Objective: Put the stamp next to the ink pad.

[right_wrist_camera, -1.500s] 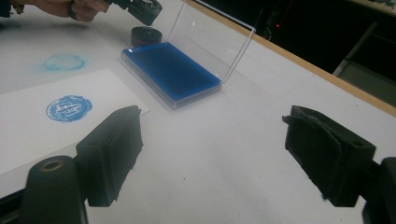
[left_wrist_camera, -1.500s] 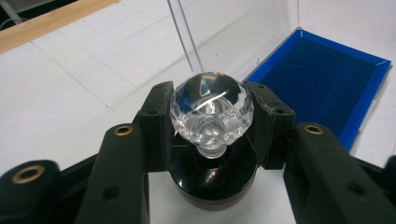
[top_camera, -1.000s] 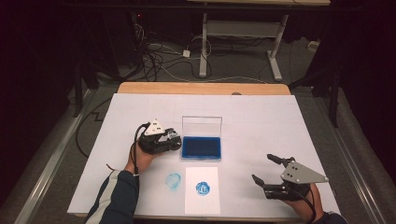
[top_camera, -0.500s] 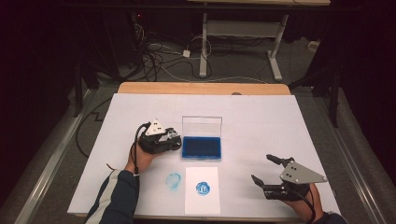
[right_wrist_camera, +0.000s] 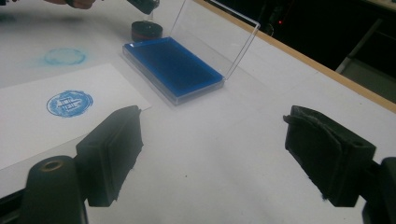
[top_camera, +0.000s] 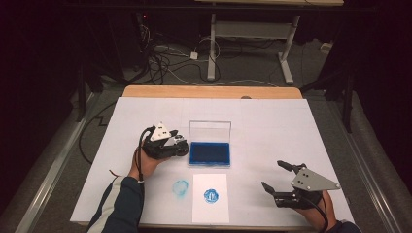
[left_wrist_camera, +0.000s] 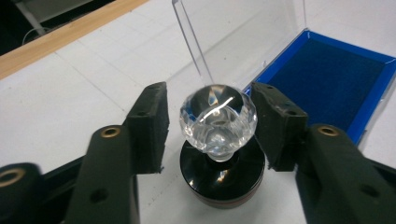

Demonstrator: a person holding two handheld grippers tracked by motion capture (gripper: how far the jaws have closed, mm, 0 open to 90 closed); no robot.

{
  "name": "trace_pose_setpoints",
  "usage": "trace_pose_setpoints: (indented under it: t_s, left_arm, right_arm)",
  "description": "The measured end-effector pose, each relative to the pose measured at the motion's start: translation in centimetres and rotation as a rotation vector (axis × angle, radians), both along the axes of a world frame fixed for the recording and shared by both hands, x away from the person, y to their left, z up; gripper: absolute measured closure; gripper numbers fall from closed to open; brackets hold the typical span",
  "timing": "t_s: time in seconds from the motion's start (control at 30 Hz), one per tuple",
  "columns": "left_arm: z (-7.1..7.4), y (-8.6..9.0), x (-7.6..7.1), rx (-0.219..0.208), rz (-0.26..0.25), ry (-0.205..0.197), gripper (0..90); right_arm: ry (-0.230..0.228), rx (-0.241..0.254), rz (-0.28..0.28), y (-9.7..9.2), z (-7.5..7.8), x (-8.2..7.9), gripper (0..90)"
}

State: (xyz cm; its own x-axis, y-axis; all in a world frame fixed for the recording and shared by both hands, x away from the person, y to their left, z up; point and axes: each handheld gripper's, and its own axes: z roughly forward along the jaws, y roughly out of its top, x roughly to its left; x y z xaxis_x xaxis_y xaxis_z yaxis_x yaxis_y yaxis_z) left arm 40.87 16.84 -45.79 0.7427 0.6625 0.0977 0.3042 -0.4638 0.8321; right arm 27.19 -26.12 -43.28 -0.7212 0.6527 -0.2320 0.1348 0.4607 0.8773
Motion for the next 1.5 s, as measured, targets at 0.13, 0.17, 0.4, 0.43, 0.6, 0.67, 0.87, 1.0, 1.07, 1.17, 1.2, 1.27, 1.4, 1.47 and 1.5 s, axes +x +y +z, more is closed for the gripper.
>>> trace_pose_setpoints:
  t_s: [0.13,0.17,0.4,0.43,0.6,0.67,0.87,1.0,1.07,1.17,1.2,1.27,1.4,1.47,1.5]
  left_arm:
    - [0.3,0.1,-0.2,-0.014,0.007,-0.023,37.7]
    - [0.4,0.1,-0.2,-0.009,0.013,-0.030,34.5]
    - [1.2,0.2,-0.7,-0.019,0.046,-0.077,28.6]
    - [1.4,0.3,-0.7,-0.020,0.047,-0.079,26.1]
    - [1.8,0.3,-1.0,-0.014,0.055,-0.097,26.0]
    - [2.0,0.2,-1.1,-0.008,0.053,-0.102,26.0]
    - [2.4,-0.1,-1.6,0.006,0.052,-0.137,18.8]
    - [2.7,-0.5,-2.1,0.023,0.035,-0.160,18.6]
    - [2.9,-0.7,-2.4,0.031,0.041,-0.172,19.1]
    - [3.2,-1.0,-2.8,0.034,0.031,-0.199,19.3]
    - [3.3,-1.1,-3.0,0.037,0.031,-0.209,19.2]
    - [3.5,-1.3,-3.4,0.043,0.023,-0.225,19.0]
    - [3.7,-1.7,-4.1,0.050,0.005,-0.250,19.0]
    - [3.8,-1.8,-4.3,0.053,-0.005,-0.253,19.0]
    - [3.9,-1.9,-4.4,0.057,-0.003,-0.260,19.0]
  right_arm:
    - [-0.001,-0.004,0.003,0.0,0.0,0.0,18.6]
    - [-0.001,-0.004,0.003,0.0,0.0,0.0,18.6]
    - [0.003,-0.004,0.007,0.1,-0.1,0.0,18.8]
    - [0.002,-0.005,0.009,0.1,-0.1,0.0,18.8]
    - [0.002,-0.007,0.008,0.2,-0.1,0.0,18.8]
    - [0.005,-0.007,0.010,0.2,-0.1,-0.1,18.7]
    - [0.004,-0.007,0.010,0.2,-0.1,0.0,18.8]
    - [0.008,-0.005,0.011,0.2,-0.2,0.0,18.8]
    - [0.005,-0.008,0.010,0.2,-0.2,0.0,18.7]
    - [0.004,-0.007,0.009,0.1,-0.1,0.0,18.8]
    - [0.005,-0.005,0.007,0.1,-0.1,0.0,18.8]
    - [0.006,-0.005,0.009,0.1,-0.1,0.0,18.9]
    - [0.006,-0.008,0.010,0.2,-0.2,0.0,19.0]
    - [0.006,-0.006,0.010,0.2,-0.2,0.0,18.9]
    - [0.006,-0.008,0.010,0.2,-0.2,0.0,18.9]
